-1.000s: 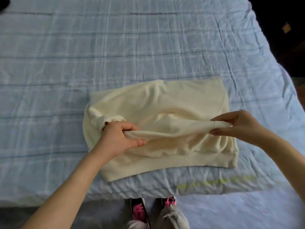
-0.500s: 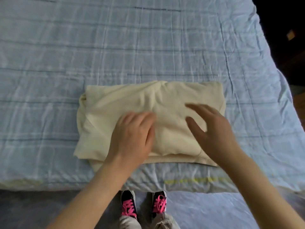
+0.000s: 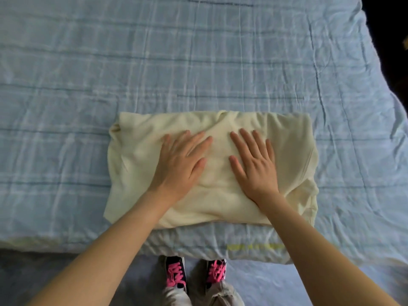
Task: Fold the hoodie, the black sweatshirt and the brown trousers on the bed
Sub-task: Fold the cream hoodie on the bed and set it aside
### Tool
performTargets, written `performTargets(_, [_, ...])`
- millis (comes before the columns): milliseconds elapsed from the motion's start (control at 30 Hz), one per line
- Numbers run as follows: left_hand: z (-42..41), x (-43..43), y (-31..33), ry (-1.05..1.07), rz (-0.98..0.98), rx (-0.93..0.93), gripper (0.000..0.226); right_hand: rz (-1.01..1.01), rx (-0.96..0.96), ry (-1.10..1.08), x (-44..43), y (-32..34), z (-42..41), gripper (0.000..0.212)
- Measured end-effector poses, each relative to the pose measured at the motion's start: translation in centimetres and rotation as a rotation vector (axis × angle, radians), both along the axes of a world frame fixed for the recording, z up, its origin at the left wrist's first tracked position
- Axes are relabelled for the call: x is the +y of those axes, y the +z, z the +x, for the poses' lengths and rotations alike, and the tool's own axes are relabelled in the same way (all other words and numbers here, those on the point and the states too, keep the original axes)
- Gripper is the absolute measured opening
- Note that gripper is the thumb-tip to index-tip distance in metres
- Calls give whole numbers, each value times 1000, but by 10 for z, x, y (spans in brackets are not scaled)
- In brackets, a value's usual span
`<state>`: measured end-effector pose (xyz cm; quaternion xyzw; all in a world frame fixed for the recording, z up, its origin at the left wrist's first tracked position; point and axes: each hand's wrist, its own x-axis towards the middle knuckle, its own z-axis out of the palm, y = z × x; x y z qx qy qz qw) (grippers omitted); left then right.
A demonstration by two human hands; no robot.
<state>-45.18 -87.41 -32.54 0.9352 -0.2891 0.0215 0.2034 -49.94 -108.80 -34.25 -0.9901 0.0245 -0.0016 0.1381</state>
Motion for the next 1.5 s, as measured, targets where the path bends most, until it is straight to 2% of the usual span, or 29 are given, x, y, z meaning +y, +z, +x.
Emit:
performTargets(100, [42, 25, 10, 259, -137, -73, 41, -7, 9, -18, 3, 2, 0, 57])
performTargets(200, [75, 41, 3, 439, -37, 106, 37, -8, 14, -53, 15, 11, 9, 59])
performTargets(233, [79, 42, -2, 444, -37, 157, 33, 1, -3, -53, 24, 15, 16, 59])
performTargets(300, [84, 45, -6, 433, -157, 173, 23, 3, -26, -23, 44, 20, 33, 60])
performTargets(367, [93, 57, -3, 470, -262, 85, 19, -38, 8, -3, 57, 23, 47, 60])
performTargets(433, [104, 72, -2, 547, -224, 4, 20, -104, 67, -10, 59, 22, 51, 59])
performTargets(500, [109, 79, -4, 549, -224, 126, 21, -158, 98, -25, 59, 18, 47, 58])
performTargets(567, [113, 79, -8, 509, -303, 249, 26, -90, 76, -41, 61, 21, 48, 57])
performTargets(633, [122, 82, -5, 548, -374, 252, 33, 112, -15, -30, 53, 30, 64, 50])
performTargets(700, [136, 95, -7, 552, -297, 265, 28, 190, -80, 6, 30, 36, 91, 38])
performTargets(800, [140, 103, -15, 434, -44, 408, 23, 155, 179, -3, 1, 37, 124, 34])
performTargets(867, [139, 103, -16, 376, -63, 334, 22, 112, 291, 32, -8, 31, 129, 32])
performTargets(1000, [145, 117, -18, 518, -176, 216, 36, 30, 94, 31, -24, 26, 123, 27])
performTargets(1100, [146, 108, -20, 677, -25, 378, 37, 53, 120, -37, -21, 22, 123, 29])
performTargets(1167, [150, 96, -10, 717, 90, 368, 35, 72, 126, -74, -14, 29, 123, 31])
performTargets(1233, [146, 75, 3, 649, 135, 156, 37, 35, 75, -78, -2, 39, 114, 38])
performTargets(1300, [118, 37, 12, 431, 79, -5, 46, 19, 68, -4, 14, 39, 95, 52])
performTargets(1333, [98, 19, 10, 291, 76, -13, 52, -2, 101, 46, 21, 37, 84, 58])
performTargets(1400, [66, 12, -3, 88, 209, 47, 62, -71, 173, 109, 10, 30, 70, 64])
performTargets(1500, [62, 59, -33, 22, 294, 56, 61, -46, 184, 59, -43, 20, 56, 65])
